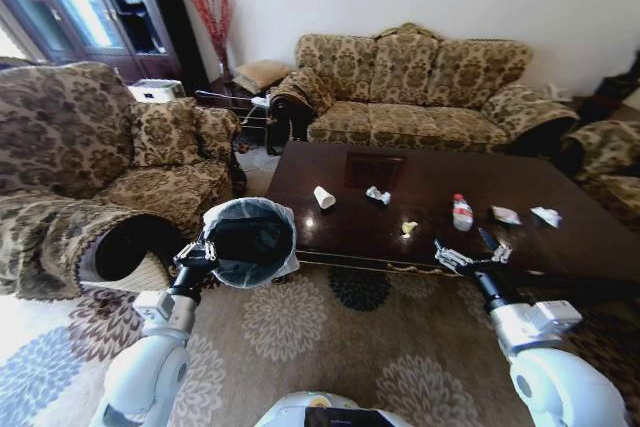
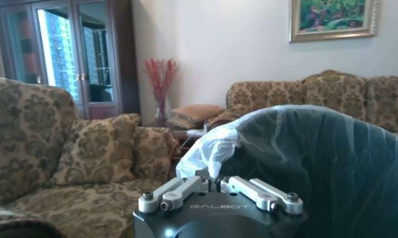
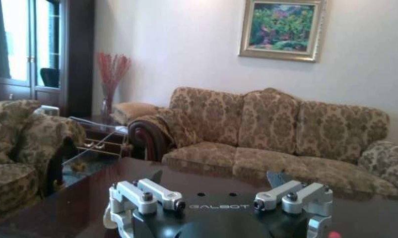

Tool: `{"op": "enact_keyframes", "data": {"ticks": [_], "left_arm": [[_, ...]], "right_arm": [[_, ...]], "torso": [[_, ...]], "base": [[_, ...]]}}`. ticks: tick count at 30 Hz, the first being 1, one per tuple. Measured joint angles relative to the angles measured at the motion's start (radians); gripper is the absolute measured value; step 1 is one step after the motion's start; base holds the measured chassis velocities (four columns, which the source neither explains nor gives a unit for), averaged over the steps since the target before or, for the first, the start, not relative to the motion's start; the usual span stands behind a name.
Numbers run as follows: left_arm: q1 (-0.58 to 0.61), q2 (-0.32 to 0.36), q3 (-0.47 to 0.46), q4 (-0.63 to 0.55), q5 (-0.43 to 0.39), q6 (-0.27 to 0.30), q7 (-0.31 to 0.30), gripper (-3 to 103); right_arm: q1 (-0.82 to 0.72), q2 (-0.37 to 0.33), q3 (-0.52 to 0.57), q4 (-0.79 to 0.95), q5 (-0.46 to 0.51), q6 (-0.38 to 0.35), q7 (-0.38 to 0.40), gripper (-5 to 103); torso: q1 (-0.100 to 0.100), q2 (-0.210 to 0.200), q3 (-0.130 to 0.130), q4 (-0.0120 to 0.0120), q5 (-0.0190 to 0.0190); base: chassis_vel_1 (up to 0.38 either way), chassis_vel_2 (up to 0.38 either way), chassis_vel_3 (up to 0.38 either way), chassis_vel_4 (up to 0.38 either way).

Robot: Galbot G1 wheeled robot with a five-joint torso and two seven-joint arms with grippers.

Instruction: Move to the front of the table and place the trash on the table into the trash bin.

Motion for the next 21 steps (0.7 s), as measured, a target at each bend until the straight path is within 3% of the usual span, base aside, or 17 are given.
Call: {"op": "enact_keyframes", "data": {"ticks": [21], "left_arm": [[-0.024, 0.004, 0.032, 0.036, 0.021, -0.017, 0.009, 3]], "right_arm": [[0.041, -0.007, -0.021, -0.063, -0.005, -0.010, 0.003, 100]], "torso": [[-0.001, 0.000, 0.000, -0.0003, 0.0001]], "base": [[0.028, 0.049, 0.052, 0.029]]}}
